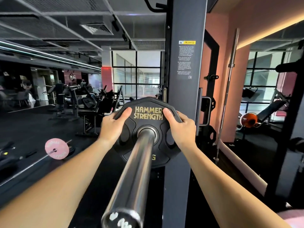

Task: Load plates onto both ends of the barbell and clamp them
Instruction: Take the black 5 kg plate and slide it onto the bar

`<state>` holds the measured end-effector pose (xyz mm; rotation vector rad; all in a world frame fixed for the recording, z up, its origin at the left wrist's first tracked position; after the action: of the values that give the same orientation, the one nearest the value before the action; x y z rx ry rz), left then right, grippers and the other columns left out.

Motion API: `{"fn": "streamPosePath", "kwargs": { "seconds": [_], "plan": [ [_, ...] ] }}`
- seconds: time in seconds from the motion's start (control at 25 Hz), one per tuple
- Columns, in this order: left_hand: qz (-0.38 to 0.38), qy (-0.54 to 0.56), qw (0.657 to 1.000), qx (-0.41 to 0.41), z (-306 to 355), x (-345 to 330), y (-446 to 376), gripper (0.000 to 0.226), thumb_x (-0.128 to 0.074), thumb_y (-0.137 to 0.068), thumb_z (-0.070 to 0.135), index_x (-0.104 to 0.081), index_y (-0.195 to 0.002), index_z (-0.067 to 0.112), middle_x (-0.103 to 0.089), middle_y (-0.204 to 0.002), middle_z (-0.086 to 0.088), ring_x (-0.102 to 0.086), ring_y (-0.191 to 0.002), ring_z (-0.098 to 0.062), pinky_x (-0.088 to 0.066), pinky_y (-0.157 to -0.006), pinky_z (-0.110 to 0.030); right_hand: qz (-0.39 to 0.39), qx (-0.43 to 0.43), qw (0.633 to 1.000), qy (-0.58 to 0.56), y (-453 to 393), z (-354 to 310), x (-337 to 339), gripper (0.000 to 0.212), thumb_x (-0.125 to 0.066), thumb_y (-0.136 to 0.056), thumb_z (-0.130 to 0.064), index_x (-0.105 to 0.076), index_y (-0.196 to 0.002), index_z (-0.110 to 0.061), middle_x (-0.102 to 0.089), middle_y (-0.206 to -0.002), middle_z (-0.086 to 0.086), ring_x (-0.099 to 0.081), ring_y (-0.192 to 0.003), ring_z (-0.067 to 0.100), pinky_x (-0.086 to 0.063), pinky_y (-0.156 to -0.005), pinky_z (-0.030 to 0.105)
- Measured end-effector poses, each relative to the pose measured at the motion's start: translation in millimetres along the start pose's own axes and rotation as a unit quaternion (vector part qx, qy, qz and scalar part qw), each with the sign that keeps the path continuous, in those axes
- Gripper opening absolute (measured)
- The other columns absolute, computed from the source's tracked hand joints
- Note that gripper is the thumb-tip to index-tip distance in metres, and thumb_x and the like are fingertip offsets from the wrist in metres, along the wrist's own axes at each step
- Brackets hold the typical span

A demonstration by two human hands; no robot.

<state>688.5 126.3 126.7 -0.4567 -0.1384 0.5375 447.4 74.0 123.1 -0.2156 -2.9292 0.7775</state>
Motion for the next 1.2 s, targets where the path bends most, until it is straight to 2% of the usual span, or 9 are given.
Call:
{"fn": "streamPosePath", "kwargs": {
  "seconds": [0.08,0.24,0.44,0.56,0.64,0.76,0.84,0.96,1.2],
  "plan": [
    [-0.005,-0.006,1.000,-0.003,-10,-14,-27,0.031,-0.068,-0.088,0.046,-0.076,-0.100,0.019,-0.057,-0.052,0.020,-0.050,-0.051,0.003,-0.040,-0.054,-0.013,-0.004,-0.019,1.000,-0.007,-27,15,-10,0.079,-0.064,-0.054,-0.093,-0.077,-0.106,-0.035,-0.074,-0.114,-0.013,-0.067,-0.110,0.008,-0.053,-0.099,0.035],
    [-0.010,-0.011,1.000,0.012,-30,-34,-70,0.030,-0.068,-0.085,0.052,-0.076,-0.096,0.025,-0.073,-0.086,-0.003,-0.062,-0.078,-0.014,-0.047,-0.074,-0.027,0.009,-0.013,1.000,-0.007,-64,29,-21,0.027,-0.073,-0.075,-0.067,-0.070,-0.071,-0.040,-0.070,-0.092,-0.017,-0.064,-0.084,-0.003,-0.044,-0.074,0.016],
    [-0.019,0.000,0.999,0.035,-52,-37,-92,0.084,-0.070,-0.049,0.086,-0.074,-0.089,0.012,-0.062,-0.088,-0.010,-0.057,-0.081,-0.022,-0.047,-0.077,-0.038,0.007,0.016,1.000,-0.005,-79,38,-26,0.062,-0.073,-0.075,-0.066,-0.041,-0.048,-0.021,-0.037,-0.044,-0.011,-0.035,-0.050,0.009,-0.031,-0.051,0.021],
    [-0.020,-0.002,0.999,0.049,-49,-36,-86,0.080,-0.069,-0.060,0.081,-0.072,-0.097,0.009,-0.061,-0.092,-0.006,-0.058,-0.085,-0.020,-0.045,-0.075,-0.031,-0.012,0.012,1.000,0.002,-78,36,-24,0.069,-0.071,-0.074,-0.070,-0.036,-0.056,-0.015,-0.034,-0.049,-0.008,-0.034,-0.053,0.012,-0.031,-0.053,0.027],
    [-0.040,-0.017,0.996,0.079,-42,-37,-76,0.053,-0.066,-0.077,0.068,-0.072,-0.103,0.023,-0.071,-0.109,-0.001,-0.064,-0.100,-0.021,-0.046,-0.083,-0.028,-0.041,-0.016,0.999,0.009,-76,34,-22,0.067,-0.070,-0.075,-0.071,-0.039,-0.060,-0.013,-0.039,-0.054,-0.006,-0.037,-0.054,0.012,-0.033,-0.053,0.026],
    [-0.089,-0.065,0.986,0.125,-19,-28,-55,0.044,-0.067,-0.077,0.069,-0.065,-0.108,0.038,-0.066,-0.116,0.012,-0.059,-0.109,-0.012,-0.040,-0.095,-0.034,-0.101,-0.081,0.991,0.021,-69,24,-15,0.059,-0.068,-0.072,-0.075,-0.051,-0.069,-0.019,-0.054,-0.066,-0.009,-0.052,-0.065,0.012,-0.041,-0.062,0.024],
    [-0.088,-0.125,0.980,0.127,6,-11,-44,0.041,-0.070,-0.082,0.058,-0.063,-0.113,0.033,-0.063,-0.117,0.007,-0.059,-0.103,-0.015,-0.046,-0.087,-0.037,-0.122,-0.087,0.985,0.084,-65,15,-6,0.055,-0.067,-0.075,-0.073,-0.066,-0.096,-0.022,-0.068,-0.093,-0.008,-0.062,-0.092,0.016,-0.047,-0.081,0.028],
    [-0.089,-0.187,0.972,0.110,56,24,-15,0.039,-0.073,-0.086,0.044,-0.062,-0.120,0.029,-0.064,-0.126,0.000,-0.063,-0.109,-0.021,-0.051,-0.093,-0.042,-0.093,-0.034,0.983,0.156,-43,-21,19,0.054,-0.070,-0.085,-0.051,-0.061,-0.129,-0.022,-0.067,-0.128,0.000,-0.061,-0.118,0.022,-0.047,-0.102,0.031],
    [-0.117,-0.220,0.968,0.015,152,40,70,0.024,-0.069,-0.090,0.039,-0.068,-0.111,0.026,-0.071,-0.112,0.002,-0.067,-0.104,-0.017,-0.054,-0.091,-0.039,-0.119,-0.032,0.976,0.180,26,-83,82,0.041,-0.074,-0.086,-0.038,-0.066,-0.124,-0.025,-0.064,-0.131,-0.001,-0.059,-0.123,0.021,-0.045,-0.103,0.030]
  ]
}}
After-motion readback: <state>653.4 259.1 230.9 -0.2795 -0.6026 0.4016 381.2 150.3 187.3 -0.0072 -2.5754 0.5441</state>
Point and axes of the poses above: each hand's wrist, its own y-axis away from the middle knuckle, its own x-axis out of the back of the hand, z = x × y, the point moved 5 cm from there along -y, towards the middle knuckle
